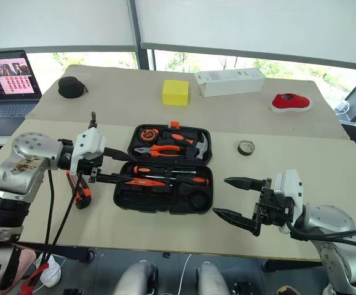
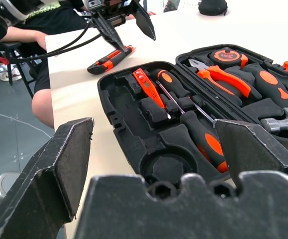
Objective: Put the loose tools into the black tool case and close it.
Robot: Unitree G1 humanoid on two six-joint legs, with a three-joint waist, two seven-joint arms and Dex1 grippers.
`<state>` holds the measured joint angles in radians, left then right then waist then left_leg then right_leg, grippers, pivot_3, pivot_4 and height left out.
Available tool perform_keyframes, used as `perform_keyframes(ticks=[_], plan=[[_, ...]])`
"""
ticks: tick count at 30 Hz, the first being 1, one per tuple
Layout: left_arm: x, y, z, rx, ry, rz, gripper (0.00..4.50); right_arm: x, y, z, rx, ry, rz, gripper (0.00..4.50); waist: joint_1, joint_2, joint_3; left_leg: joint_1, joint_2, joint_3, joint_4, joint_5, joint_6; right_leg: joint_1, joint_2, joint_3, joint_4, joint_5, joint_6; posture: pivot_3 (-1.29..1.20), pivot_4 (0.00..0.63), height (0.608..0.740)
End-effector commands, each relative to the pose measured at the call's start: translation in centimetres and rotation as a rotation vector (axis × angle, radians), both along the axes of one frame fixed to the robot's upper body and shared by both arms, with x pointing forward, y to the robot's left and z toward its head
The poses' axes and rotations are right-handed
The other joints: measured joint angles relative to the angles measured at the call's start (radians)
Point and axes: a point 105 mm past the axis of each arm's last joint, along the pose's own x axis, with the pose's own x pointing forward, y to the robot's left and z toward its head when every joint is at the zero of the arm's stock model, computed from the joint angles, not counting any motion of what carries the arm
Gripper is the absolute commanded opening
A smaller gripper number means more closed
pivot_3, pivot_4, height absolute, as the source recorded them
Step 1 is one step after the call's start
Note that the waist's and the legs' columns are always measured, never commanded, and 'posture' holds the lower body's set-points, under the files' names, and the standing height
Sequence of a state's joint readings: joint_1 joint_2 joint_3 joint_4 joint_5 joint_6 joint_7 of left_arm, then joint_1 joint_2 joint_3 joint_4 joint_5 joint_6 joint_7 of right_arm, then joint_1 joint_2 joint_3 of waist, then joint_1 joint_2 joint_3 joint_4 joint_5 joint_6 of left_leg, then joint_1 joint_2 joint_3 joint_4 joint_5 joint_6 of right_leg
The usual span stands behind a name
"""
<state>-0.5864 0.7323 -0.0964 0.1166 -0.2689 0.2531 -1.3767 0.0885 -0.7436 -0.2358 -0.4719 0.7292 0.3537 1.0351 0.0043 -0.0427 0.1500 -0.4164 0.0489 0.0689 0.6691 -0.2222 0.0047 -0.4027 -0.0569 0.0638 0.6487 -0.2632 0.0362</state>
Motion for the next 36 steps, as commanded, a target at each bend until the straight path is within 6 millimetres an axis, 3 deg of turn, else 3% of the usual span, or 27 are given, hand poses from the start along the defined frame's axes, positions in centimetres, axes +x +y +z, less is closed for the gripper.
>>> perform_keyframes(ticks=[1,4,14,17,24,27,36], plan=[[0.1,-0.9,-1.3,-0.035,0.001,-0.025,1.23,0.1,0.1,0.6,0.012,-0.043,0.009,4.5,0.002,0.0,0.0,0.0,0.0,0.0,0.0,0.0,0.0,0.0,0.0,0.0,0.0,0.0,0.0,0.0,0.15,0.74],[-0.1,-0.8,-3.3,0.041,0.01,-0.057,0.02,0.3,0.1,0.6,0.013,-0.051,0.005,4.5,0.003,0.0,0.0,-0.001,0.0,0.0,0.0,0.0,0.0,-0.001,0.0,0.0,0.0,0.0,0.0,0.0,0.15,0.74],[0.9,-1.1,-6.2,0.066,0.041,0.032,0.02,0.0,0.2,0.3,0.017,-0.04,0.0,4.5,0.007,0.0,0.0,-0.001,0.0,0.0,0.001,0.0,0.001,0.0,0.0,0.0,0.0,0.0,0.0,0.0,0.15,0.74],[0.9,-1.5,-6.3,0.026,0.063,0.037,0.02,-0.2,0.6,0.4,0.032,-0.026,0.017,4.5,0.011,0.003,-0.002,0.001,0.0,0.0,0.002,0.0,0.001,0.002,0.0,0.0,0.0,0.001,0.001,0.0,0.15,0.74],[0.1,-2.2,-4.4,-0.101,0.097,0.004,0.02,-0.3,0.6,0.3,0.033,-0.001,0.025,4.5,0.007,0.003,-0.002,0.001,0.0,-0.001,0.008,-0.001,0.002,0.006,0.0,-0.001,0.0,0.001,0.002,0.0,0.15,0.74],[1.1,-2.1,-3.8,-0.11,0.046,0.058,0.02,-0.2,0.7,0.4,0.033,0.0,0.028,4.5,0.006,0.003,-0.002,0.001,0.0,-0.002,0.007,-0.001,0.002,0.005,0.0,-0.001,0.0,0.001,0.002,0.0,0.15,0.74],[1.3,-1.8,-6.1,-0.007,0.059,0.076,0.02,0.0,1.1,0.5,0.031,0.005,0.034,4.5,0.006,0.003,-0.002,0.001,0.0,-0.001,0.007,-0.001,0.002,0.005,0.0,-0.001,0.0,0.001,0.002,0.0,0.15,0.74]])
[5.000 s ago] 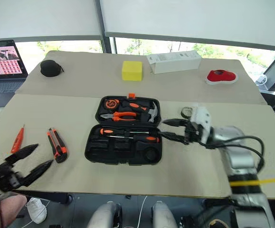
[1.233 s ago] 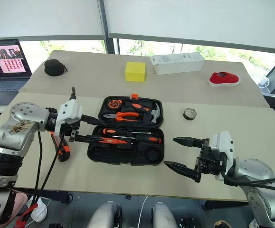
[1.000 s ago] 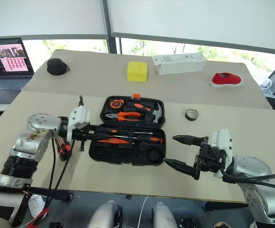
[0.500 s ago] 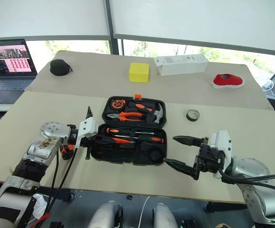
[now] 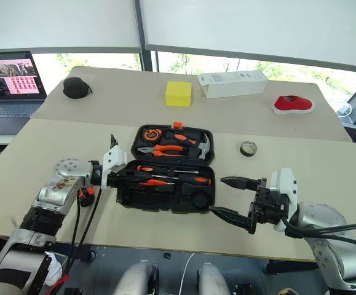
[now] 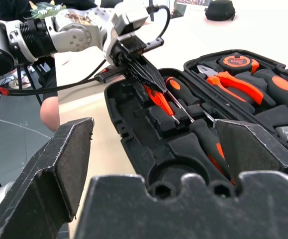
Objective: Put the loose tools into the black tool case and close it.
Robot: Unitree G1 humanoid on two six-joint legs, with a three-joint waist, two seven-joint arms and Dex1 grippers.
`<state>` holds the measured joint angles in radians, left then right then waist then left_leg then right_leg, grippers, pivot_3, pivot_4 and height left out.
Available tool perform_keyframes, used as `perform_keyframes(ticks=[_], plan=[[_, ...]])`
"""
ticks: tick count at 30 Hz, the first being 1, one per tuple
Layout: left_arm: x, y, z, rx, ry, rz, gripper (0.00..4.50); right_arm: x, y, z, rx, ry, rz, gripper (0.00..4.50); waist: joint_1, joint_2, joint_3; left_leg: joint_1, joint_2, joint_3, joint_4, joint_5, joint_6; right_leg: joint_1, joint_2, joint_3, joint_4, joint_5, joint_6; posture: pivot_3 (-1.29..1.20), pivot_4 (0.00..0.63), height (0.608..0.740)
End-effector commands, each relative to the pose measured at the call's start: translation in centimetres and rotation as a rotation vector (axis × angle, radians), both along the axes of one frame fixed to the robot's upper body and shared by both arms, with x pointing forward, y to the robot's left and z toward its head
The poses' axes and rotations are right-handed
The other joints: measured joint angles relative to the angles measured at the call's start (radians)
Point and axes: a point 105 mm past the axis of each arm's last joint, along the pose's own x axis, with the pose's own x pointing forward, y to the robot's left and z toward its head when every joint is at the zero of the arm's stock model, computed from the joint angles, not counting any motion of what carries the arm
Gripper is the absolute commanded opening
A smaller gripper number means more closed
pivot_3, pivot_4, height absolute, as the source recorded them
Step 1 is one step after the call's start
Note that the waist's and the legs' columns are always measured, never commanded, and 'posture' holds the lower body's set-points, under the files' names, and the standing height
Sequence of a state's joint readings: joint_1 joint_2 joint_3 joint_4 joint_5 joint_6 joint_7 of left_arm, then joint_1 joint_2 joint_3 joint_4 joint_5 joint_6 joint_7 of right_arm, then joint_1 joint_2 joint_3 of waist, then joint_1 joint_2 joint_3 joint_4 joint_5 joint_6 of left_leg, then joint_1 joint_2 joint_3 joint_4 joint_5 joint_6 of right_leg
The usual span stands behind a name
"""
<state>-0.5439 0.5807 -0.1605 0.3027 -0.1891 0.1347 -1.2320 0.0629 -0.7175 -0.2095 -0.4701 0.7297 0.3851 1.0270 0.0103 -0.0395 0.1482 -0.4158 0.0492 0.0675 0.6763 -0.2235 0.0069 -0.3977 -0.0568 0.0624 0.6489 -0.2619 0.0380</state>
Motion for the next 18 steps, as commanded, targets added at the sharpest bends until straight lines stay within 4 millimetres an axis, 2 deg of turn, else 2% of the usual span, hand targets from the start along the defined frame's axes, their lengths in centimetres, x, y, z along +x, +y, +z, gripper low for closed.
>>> perform_keyframes(ticks=[1,9,12,14,18], plan=[[-0.4,-0.2,-0.8,0.057,-0.01,-0.042,0.02,-0.3,0.4,0.7,0.006,-0.02,0.02,4.5,0.0,0.0,0.0,0.0,0.0,0.0,0.0,0.0,0.0,0.0,0.0,0.0,0.0,0.0,0.0,0.0,0.15,0.74],[-0.8,-0.6,-3.5,0.128,0.063,-0.026,0.02,-0.2,0.6,0.8,0.008,-0.021,0.01,4.5,0.0,0.001,-0.001,0.002,0.0,0.0,0.0,0.0,0.0,0.002,0.0,0.0,0.0,0.0,0.0,0.0,0.15,0.74],[-0.8,-0.5,-3.9,0.141,0.093,-0.006,0.02,-0.1,0.6,0.8,0.009,-0.022,0.009,4.5,0.001,0.002,-0.001,0.004,0.0,0.0,0.0,0.0,0.0,0.004,0.0,0.0,0.0,0.0,0.0,0.0,0.15,0.74],[-0.7,-0.2,-3.1,0.103,0.069,0.006,0.02,0.1,0.6,0.8,0.009,-0.027,0.01,4.5,0.0,0.002,-0.001,0.006,0.0,0.0,0.0,0.0,0.0,0.006,0.0,0.0,-0.001,0.0,0.0,0.0,0.15,0.74],[-1.3,0.9,0.0,-0.044,0.008,0.019,0.02,0.7,-0.1,0.9,-0.006,-0.083,-0.002,4.5,-0.008,0.002,-0.001,0.008,0.001,0.0,-0.001,0.0,0.0,0.007,0.0,0.0,-0.001,0.0,0.0,0.0,0.15,0.74]])
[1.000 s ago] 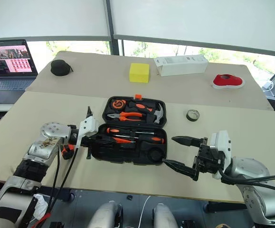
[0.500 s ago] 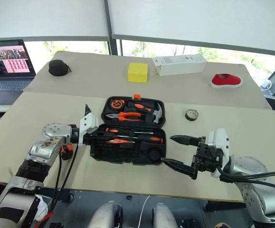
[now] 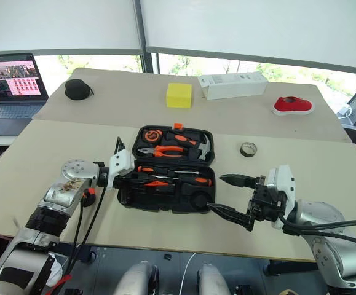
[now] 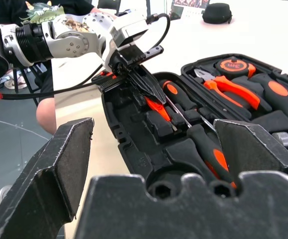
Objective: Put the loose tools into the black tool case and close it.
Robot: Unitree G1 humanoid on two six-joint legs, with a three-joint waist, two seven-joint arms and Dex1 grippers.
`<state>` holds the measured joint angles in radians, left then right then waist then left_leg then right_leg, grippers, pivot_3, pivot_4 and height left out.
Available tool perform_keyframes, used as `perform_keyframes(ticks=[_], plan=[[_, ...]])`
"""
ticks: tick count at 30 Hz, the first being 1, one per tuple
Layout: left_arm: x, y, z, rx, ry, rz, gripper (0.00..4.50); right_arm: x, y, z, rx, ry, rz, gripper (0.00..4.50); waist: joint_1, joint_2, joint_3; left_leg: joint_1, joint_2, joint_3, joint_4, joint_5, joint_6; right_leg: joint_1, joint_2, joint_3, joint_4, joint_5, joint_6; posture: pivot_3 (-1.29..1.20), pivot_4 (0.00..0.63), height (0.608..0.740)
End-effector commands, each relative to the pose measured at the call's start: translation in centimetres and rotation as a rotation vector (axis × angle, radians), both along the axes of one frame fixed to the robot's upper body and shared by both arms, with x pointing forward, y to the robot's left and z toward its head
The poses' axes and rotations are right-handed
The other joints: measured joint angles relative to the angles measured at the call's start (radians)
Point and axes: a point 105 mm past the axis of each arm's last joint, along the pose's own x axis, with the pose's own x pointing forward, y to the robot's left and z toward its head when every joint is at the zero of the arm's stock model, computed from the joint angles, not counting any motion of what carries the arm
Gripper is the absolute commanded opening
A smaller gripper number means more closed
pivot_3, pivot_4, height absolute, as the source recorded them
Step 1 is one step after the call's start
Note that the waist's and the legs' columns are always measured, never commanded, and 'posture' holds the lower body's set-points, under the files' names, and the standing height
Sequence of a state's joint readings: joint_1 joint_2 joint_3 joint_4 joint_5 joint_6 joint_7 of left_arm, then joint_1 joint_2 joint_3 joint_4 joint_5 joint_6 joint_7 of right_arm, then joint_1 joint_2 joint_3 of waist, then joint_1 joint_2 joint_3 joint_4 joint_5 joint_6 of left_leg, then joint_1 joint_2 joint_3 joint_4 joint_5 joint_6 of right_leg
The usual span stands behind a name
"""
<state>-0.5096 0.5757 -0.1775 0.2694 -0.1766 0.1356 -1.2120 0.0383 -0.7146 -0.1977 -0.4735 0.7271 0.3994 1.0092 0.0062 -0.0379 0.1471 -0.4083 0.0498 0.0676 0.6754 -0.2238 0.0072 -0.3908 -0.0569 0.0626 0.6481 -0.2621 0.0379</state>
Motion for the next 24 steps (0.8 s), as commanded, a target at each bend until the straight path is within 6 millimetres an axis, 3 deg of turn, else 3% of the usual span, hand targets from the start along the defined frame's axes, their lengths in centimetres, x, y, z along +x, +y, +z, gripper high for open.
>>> perform_keyframes(ticks=[1,4,8,10,13,17,19,20,24], plan=[[-1.1,2.2,2.1,-0.112,-0.028,0.051,0.26,0.7,-0.9,0.9,-0.02,-0.138,-0.012,4.5,-0.008,0.0,0.0,0.0,0.0,0.0,0.0,0.0,0.0,0.0,0.0,0.0,0.0,0.0,0.0,0.0,0.15,0.74],[-2.6,4.8,5.0,-0.214,-0.129,0.13,1.2,1.1,-2.0,0.6,-0.069,-0.207,-0.019,4.5,-0.026,0.0,0.001,-0.002,0.001,-0.002,-0.002,0.0,0.0,-0.004,0.0,0.001,0.0,0.0,0.0,0.0,0.15,0.74],[-4.6,9.1,6.2,-0.249,-0.196,0.334,2.64,1.3,-3.0,-0.4,-0.08,-0.213,-0.022,4.5,-0.023,0.0,0.001,-0.003,0.001,-0.004,-0.004,0.0,0.0,-0.006,-0.001,0.001,0.0,0.0,-0.001,0.0,0.15,0.74],[-6.5,12.6,5.9,-0.262,-0.221,0.527,3.32,1.4,-3.3,-0.7,-0.06,-0.211,-0.02,4.5,-0.023,0.0,0.001,-0.001,0.001,-0.004,-0.005,0.0,0.0,-0.005,-0.003,0.002,0.0,0.0,0.0,0.0,0.15,0.74],[-10.9,17.4,3.5,-0.224,-0.156,0.795,4.44,0.8,-3.2,-0.8,-0.004,-0.227,0.026,4.5,-0.03,0.0,0.001,0.001,0.002,-0.003,-0.008,0.0,0.0,-0.004,-0.004,0.003,-0.002,0.0,0.0,0.0,0.15,0.74],[-15.5,22.2,1.8,-0.179,-0.092,1.109,4.44,1.1,-3.3,-1.4,0.002,-0.195,0.022,4.5,-0.02,-0.002,0.002,0.003,0.002,-0.003,-0.009,-0.001,0.0,-0.004,-0.004,0.003,-0.002,-0.001,-0.001,0.0,0.15,0.74],[-16.8,24.0,1.9,-0.169,-0.099,1.233,4.44,1.4,-3.1,-1.7,0.003,-0.196,0.024,4.5,-0.009,-0.004,0.002,0.003,0.002,-0.004,-0.009,0.0,0.0,-0.004,-0.005,0.001,-0.002,-0.002,-0.003,0.0,0.15,0.74],[-16.8,24.2,2.2,-0.172,-0.098,1.267,4.44,1.5,-3.0,-1.7,0.005,-0.198,0.027,4.5,-0.005,-0.004,0.003,0.004,0.002,-0.004,-0.009,-0.001,-0.001,-0.006,-0.005,0.0,-0.003,-0.005,-0.008,0.0,0.15,0.74],[-16.1,22.1,2.2,-0.152,0.026,1.247,4.44,1.9,-2.0,-1.2,0.023,-0.217,0.068,4.5,0.003,-0.004,0.003,0.004,0.002,-0.003,-0.009,-0.004,-0.007,-0.007,-0.007,0.001,-0.003,-0.006,-0.01,0.0,0.15,0.74]])
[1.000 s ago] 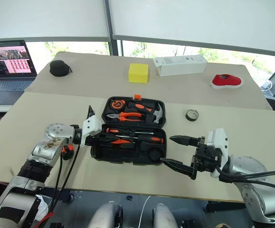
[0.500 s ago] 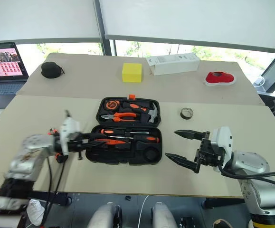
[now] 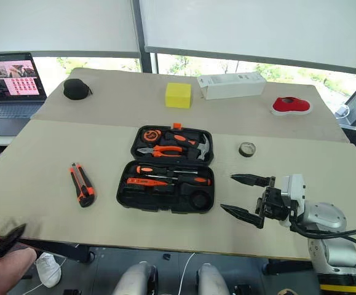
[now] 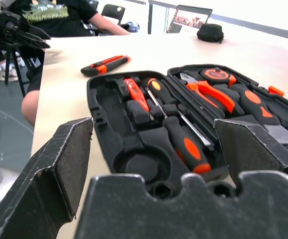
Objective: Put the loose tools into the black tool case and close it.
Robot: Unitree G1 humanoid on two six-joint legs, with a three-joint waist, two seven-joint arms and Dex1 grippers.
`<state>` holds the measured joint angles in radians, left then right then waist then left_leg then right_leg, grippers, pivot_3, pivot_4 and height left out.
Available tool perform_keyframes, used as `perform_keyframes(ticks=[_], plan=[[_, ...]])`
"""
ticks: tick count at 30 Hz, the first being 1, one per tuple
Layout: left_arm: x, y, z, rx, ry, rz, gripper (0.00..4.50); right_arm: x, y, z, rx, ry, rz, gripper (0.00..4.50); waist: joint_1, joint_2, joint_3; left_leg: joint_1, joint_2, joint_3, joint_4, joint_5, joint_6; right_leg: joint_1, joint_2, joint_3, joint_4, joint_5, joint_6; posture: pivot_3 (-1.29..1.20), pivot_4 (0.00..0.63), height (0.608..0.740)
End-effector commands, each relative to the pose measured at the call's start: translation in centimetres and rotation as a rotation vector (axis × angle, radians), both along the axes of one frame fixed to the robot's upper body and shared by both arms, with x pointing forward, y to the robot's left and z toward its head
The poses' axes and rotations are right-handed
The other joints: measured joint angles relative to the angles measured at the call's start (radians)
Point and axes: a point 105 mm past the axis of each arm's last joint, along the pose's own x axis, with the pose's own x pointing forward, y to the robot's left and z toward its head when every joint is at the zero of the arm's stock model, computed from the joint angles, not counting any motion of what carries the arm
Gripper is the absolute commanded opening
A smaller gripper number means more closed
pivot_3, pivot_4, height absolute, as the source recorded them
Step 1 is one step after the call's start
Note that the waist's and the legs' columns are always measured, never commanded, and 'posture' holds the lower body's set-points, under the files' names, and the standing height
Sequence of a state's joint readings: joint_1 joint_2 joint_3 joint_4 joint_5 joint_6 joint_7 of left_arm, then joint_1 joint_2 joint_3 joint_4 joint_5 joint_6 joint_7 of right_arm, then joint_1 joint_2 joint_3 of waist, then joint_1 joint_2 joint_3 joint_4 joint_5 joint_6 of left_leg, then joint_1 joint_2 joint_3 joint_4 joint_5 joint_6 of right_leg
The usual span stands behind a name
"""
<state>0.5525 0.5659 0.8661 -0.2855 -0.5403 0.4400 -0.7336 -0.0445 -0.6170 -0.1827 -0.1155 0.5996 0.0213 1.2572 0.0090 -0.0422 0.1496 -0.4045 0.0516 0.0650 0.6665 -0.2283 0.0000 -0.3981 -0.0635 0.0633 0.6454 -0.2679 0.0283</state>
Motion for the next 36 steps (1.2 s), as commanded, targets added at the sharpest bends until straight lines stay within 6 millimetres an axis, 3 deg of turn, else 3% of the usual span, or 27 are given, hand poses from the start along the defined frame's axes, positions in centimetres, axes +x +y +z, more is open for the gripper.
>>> perform_keyframes(ticks=[1,3,6,12,19,23,29,32,36], plan=[[1.4,-2.4,1.3,-0.017,0.042,-0.054,4.44,-0.1,0.6,1.0,-0.005,-0.058,0.042,4.5,0.001,0.0,0.0,0.0,0.0,0.0,0.0,0.0,0.0,0.0,0.0,0.0,0.0,0.0,0.0,0.0,0.15,0.74],[3.7,-3.3,2.1,0.021,0.056,-0.017,4.44,0.0,0.9,1.9,-0.005,-0.091,0.064,4.5,0.002,0.0,0.0,0.0,0.0,0.001,0.0,0.001,0.001,-0.001,0.0,0.0,0.001,0.001,0.002,0.0,0.15,0.74],[6.9,-5.3,3.1,-0.065,0.097,0.039,4.44,0.2,1.3,2.5,-0.028,-0.127,0.093,4.5,0.002,0.001,0.0,-0.001,-0.001,0.001,0.0,0.005,0.007,0.002,0.003,0.001,0.002,0.004,0.006,0.0,0.15,0.74],[10.7,-9.3,3.3,-0.109,0.122,0.079,4.44,0.2,2.0,3.0,-0.015,-0.137,0.1,4.5,-0.019,0.0,0.0,0.0,-0.002,-0.003,0.0,0.004,0.006,0.005,0.005,0.001,0.002,0.006,0.007,0.0,0.15,0.74],[11.9,-9.5,0.5,-0.059,0.255,0.269,4.44,-0.1,1.9,3.0,-0.019,-0.128,0.094,4.5,-0.024,-0.001,0.001,-0.001,-0.003,-0.004,-0.003,0.003,0.003,0.003,0.006,0.002,0.002,0.006,0.007,0.0,0.15,0.74],[12.0,-10.5,0.2,-0.072,0.263,0.269,4.44,0.1,1.8,3.3,-0.016,-0.13,0.083,4.5,-0.023,-0.001,0.001,-0.001,-0.003,-0.004,-0.003,0.003,0.003,0.003,0.005,0.002,0.001,0.006,0.007,0.0,0.15,0.74],[12.1,-12.0,-1.9,-0.157,0.317,0.265,4.44,0.4,1.7,3.4,-0.013,-0.126,0.08,4.5,-0.022,0.0,0.0,0.0,-0.004,-0.004,-0.003,0.003,0.003,0.004,0.005,0.002,0.001,0.006,0.007,0.0,0.15,0.74],[12.0,-12.4,-2.9,-0.161,0.345,0.271,3.75,0.5,1.9,3.5,-0.009,-0.123,0.088,4.5,-0.02,0.001,-0.001,0.001,-0.004,-0.004,-0.003,0.003,0.003,0.006,0.005,0.002,0.001,0.006,0.007,0.0,0.15,0.74],[11.6,-12.0,-3.1,-0.141,0.348,0.277,2.32,0.4,2.0,3.6,-0.004,-0.122,0.093,4.5,-0.018,0.002,-0.001,0.002,-0.005,-0.004,-0.003,0.003,0.003,0.007,0.004,0.002,0.0,0.005,0.007,0.0,0.15,0.74]])
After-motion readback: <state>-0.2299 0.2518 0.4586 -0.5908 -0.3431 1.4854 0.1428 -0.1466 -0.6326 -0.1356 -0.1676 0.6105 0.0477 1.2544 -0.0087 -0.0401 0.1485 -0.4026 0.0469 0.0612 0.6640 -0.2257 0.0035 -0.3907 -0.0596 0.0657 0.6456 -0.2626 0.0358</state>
